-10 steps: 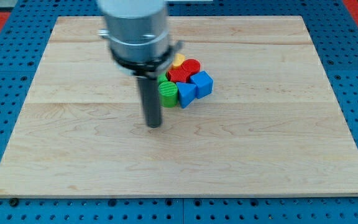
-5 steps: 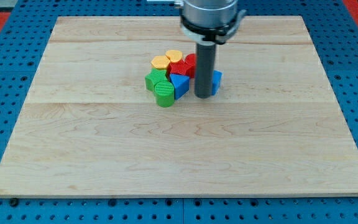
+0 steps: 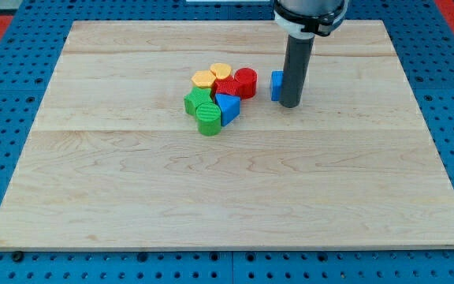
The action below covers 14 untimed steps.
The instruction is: Push the blue cube towards the top center
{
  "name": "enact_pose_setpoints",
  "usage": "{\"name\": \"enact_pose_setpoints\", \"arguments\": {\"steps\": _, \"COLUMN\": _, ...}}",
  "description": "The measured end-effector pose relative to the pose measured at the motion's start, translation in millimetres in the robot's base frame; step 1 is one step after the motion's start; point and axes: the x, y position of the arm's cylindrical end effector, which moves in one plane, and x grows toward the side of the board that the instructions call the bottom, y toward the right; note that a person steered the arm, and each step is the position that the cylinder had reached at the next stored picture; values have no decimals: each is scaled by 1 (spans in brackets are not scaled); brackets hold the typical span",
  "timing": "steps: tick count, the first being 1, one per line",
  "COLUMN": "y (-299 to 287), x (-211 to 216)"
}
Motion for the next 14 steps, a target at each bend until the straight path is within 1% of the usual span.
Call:
{"name": "enact_pose_setpoints", "arguments": {"steps": 2, "y": -1, "x": -26}}
{"name": "enact_pose_setpoints", "arguments": {"steps": 5, "y": -18, "x": -27}}
{"name": "enact_pose_setpoints", "arguments": {"steps": 6, "y": -20, "x": -35}}
{"name": "enact_pose_setpoints", "arguments": {"steps": 8, "y": -20, "x": -75}}
{"name": "enact_pose_setpoints", "arguments": {"steps": 9, "y": -20, "x": -86}}
{"name": "enact_pose_setpoints", "arguments": {"steps": 14, "y": -7, "x": -112}}
